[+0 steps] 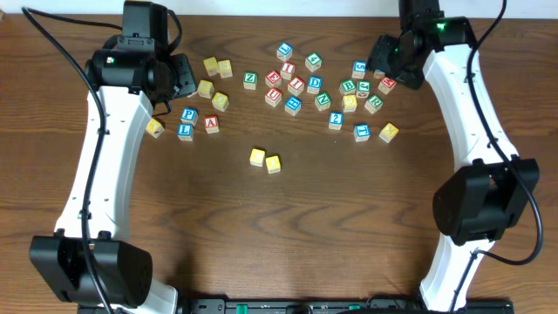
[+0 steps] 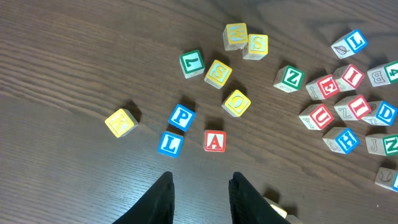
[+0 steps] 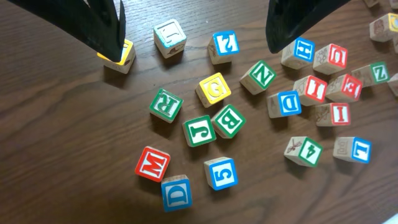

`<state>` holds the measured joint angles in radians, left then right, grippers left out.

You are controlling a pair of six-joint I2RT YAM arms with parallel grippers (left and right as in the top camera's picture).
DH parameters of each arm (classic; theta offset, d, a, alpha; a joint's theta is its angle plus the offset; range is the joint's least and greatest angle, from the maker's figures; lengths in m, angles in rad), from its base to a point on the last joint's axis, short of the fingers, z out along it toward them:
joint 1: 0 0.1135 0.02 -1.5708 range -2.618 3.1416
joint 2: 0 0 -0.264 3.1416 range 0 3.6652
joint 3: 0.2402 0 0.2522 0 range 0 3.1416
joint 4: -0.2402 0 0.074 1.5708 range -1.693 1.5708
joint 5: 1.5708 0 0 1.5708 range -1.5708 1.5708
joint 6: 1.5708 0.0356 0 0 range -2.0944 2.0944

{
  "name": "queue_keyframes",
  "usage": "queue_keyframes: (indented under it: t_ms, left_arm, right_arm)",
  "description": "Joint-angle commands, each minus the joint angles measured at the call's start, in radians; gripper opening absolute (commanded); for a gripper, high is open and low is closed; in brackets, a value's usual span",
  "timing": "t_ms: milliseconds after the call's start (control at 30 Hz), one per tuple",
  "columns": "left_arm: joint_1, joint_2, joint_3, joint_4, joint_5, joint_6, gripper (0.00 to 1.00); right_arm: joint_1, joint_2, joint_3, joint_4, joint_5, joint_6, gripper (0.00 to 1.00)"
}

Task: Spell out CORL
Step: 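Move the right gripper over the green R block in the pile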

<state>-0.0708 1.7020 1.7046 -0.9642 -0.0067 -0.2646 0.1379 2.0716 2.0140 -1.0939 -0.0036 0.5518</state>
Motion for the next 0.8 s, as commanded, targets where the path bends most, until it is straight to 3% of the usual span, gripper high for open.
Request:
queue_keyframes:
  t_ms: [0,767]
  left_arm:
    - [0.0,0.011,0.001,0.0,-0.009,0.005,0.29]
    - [0.0,0.012,0.001,0.002,-0.009,0.005,0.29]
  right_arm:
    - [-0.007,0.038,-0.005,0.0,0.013,0.039,0.68]
    - [-0.01,0.051,-0.006,-0.024,0.013,0.038,0.69]
